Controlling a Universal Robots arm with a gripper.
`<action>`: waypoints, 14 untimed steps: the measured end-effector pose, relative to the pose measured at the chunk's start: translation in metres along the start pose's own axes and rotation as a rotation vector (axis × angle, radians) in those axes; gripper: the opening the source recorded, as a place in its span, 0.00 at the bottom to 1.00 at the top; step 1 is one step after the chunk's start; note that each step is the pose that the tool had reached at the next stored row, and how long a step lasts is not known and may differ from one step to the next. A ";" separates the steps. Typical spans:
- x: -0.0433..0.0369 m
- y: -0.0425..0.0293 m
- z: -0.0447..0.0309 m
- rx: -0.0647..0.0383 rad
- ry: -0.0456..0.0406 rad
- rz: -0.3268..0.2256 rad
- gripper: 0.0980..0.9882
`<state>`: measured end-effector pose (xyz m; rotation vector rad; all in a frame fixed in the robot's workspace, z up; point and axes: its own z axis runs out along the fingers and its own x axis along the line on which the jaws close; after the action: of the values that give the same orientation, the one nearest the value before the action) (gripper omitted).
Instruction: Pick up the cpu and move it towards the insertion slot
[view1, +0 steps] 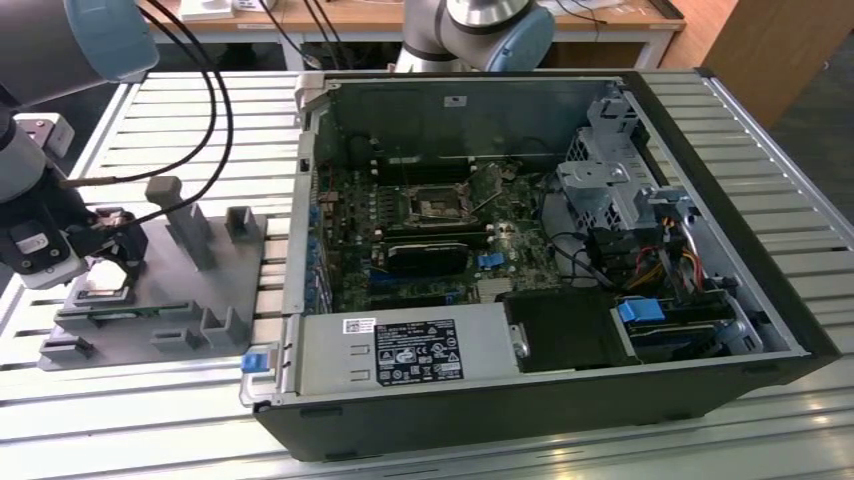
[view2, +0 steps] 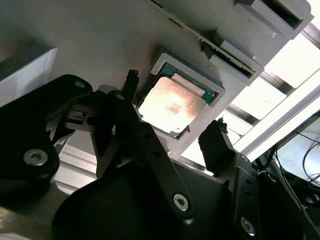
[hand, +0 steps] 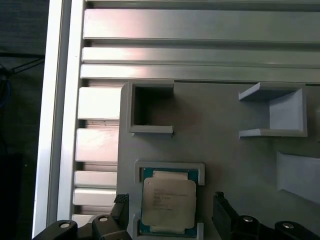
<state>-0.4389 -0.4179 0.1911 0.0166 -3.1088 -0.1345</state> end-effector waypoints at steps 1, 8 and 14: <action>0.0002 0.0004 0.0011 0.000 -0.0001 0.001 0.74; 0.0016 0.0004 0.0071 0.005 -0.0007 0.005 0.74; 0.0018 0.0009 0.0097 0.005 -0.0009 0.008 0.74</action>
<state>-0.4410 -0.4162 0.1815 0.0042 -3.1098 -0.1265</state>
